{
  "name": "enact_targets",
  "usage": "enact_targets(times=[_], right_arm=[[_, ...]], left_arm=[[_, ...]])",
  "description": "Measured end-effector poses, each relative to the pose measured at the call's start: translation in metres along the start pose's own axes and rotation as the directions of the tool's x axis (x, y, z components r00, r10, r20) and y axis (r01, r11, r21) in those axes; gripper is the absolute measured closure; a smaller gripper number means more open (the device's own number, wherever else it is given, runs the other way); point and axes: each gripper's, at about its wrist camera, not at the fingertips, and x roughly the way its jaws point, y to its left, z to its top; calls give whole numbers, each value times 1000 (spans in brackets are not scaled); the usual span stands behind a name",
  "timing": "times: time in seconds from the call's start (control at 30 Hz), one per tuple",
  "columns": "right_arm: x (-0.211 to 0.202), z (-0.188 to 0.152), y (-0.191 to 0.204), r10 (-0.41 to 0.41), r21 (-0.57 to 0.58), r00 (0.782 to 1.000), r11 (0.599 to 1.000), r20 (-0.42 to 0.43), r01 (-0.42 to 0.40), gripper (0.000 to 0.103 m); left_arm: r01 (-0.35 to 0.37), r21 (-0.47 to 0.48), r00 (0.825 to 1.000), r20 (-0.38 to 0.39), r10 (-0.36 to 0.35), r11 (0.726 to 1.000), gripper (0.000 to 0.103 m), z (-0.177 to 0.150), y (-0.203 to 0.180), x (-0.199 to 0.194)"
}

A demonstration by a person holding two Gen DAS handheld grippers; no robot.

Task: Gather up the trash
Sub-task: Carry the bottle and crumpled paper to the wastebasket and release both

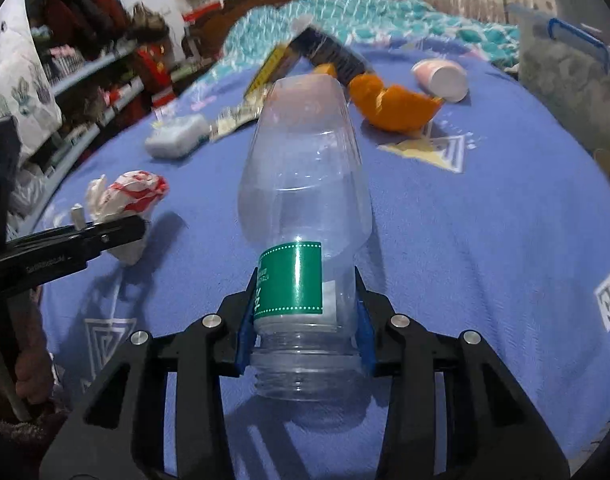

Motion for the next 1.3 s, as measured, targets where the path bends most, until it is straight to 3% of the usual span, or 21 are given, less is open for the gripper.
enact_targets(times=[0.17, 0.33, 0.47, 0.6, 0.7, 0.83, 0.9, 0.97, 1.13, 1.3], right_arm=[[-32, -9, -34, -94, 103, 990, 991, 101, 84, 60], [-58, -21, -102, -180, 326, 975, 937, 134, 128, 60], [-82, -30, -172, -226, 547, 959, 831, 168, 100, 60], [-99, -35, -228, -248, 669, 948, 741, 200, 53, 60], [-102, -40, -274, -231, 762, 949, 648, 215, -15, 60], [-96, -42, -317, -188, 823, 952, 559, 242, -98, 60], [-96, -36, -328, -199, 828, 949, 551, 246, -99, 60], [-93, -31, -335, -204, 833, 944, 543, 258, -110, 58], [-98, -29, -354, -262, 844, 929, 529, 263, -90, 41], [-106, -33, -352, -336, 842, 901, 537, 275, -57, 39]], left_arm=[[116, 83, 993, -28, -114, 990, 66, 16, -53, 10], [214, 229, 976, -82, -200, 950, 66, 36, -136, 40], [303, 302, 950, -171, -261, 904, 65, 53, -205, 70], [368, 382, 925, -237, -295, 847, 64, 75, -283, 101], [427, 403, 898, -295, -327, 809, 63, 95, -339, 128], [480, 372, 864, -361, -352, 795, 62, 118, -395, 164], [498, 357, 848, -394, -356, 791, 60, 125, -423, 183], [499, 356, 843, -411, -347, 790, 52, 129, -443, 197], [482, 341, 848, -414, -331, 807, 26, 137, -471, 224], [498, 306, 839, -407, -362, 811, 25, 145, -458, 220]])
